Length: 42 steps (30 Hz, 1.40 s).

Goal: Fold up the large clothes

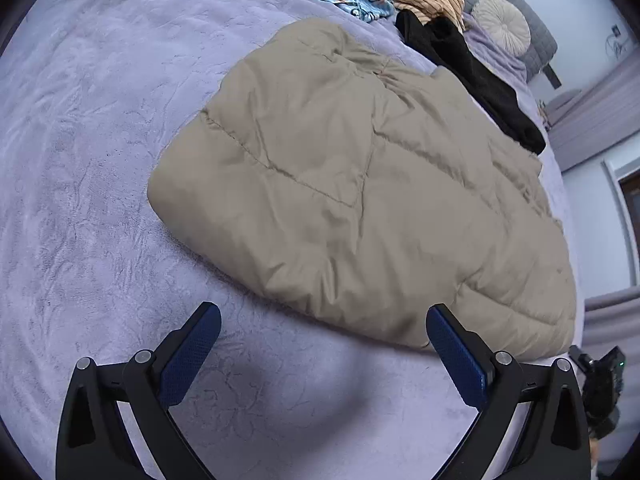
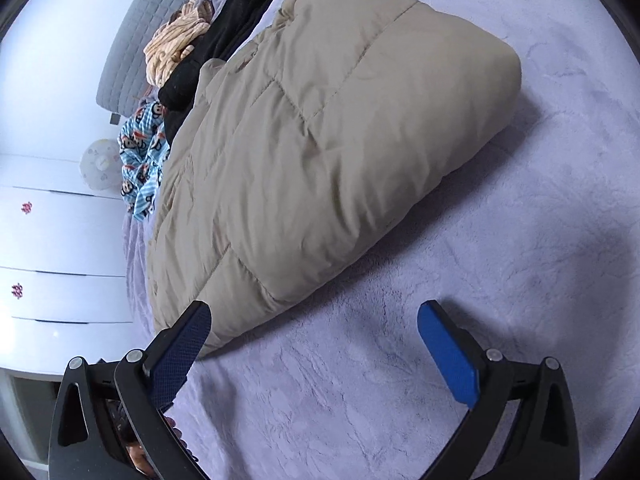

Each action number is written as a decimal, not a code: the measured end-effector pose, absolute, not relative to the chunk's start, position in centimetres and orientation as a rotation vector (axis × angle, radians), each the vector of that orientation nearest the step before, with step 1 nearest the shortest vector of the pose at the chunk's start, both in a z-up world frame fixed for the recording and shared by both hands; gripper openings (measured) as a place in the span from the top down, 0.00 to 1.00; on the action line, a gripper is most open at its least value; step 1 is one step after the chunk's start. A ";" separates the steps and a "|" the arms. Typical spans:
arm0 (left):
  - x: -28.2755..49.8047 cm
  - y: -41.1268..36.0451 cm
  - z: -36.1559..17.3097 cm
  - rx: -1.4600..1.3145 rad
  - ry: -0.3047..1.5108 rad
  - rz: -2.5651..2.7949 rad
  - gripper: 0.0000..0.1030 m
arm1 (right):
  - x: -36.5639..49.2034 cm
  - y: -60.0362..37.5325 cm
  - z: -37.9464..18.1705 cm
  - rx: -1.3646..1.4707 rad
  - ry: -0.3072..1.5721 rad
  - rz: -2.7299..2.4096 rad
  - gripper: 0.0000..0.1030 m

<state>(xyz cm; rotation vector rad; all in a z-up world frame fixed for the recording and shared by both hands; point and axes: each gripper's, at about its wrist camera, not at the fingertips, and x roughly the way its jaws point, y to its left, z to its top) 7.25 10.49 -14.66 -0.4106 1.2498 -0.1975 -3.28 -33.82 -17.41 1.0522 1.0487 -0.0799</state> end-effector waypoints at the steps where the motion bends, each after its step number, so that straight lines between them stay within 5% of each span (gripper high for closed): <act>1: 7.5 11.0 -14.8 -0.451 1.249 -0.206 0.00 | -3.0 -34.1 -17.7 1.071 1.043 -0.080 0.00; 9: 9.2 13.5 -17.9 -0.724 1.295 -0.267 0.00 | -1.1 -35.4 -18.7 1.197 0.988 -0.057 0.00; 25: 15.5 10.2 -20.0 -0.717 1.244 -0.196 0.00 | 3.7 -36.7 -21.9 1.384 0.914 0.027 0.00; 27: 15.5 10.2 -19.6 -0.710 1.229 -0.188 0.26 | 4.1 -36.5 -22.4 1.380 0.929 0.013 0.00; 28: 15.7 10.1 -19.3 -0.709 1.222 -0.219 0.55 | 4.2 -36.5 -22.5 1.383 0.931 0.006 0.00; 29: 15.6 10.2 -18.9 -0.712 1.213 -0.238 0.69 | 4.3 -36.6 -22.4 1.393 0.926 0.000 0.00; 30: 15.6 10.2 -18.2 -0.692 1.194 -0.245 0.72 | 4.1 -36.7 -22.3 1.404 0.921 -0.006 0.02; 33: 15.2 9.9 -15.8 -0.612 1.140 -0.269 0.81 | 4.0 -37.0 -22.6 1.445 0.932 -0.014 0.55; 34: 15.1 9.6 -14.9 -0.589 1.119 -0.277 0.82 | 3.9 -37.1 -22.6 1.458 0.920 -0.003 0.64; 37: 14.0 9.8 -12.8 -0.567 1.070 -0.301 0.84 | 3.8 -37.0 -21.4 1.416 0.904 0.029 0.76; 42: 11.4 9.8 -10.4 -0.526 1.042 -0.327 0.84 | 2.8 -36.9 -19.1 1.366 0.897 0.103 0.79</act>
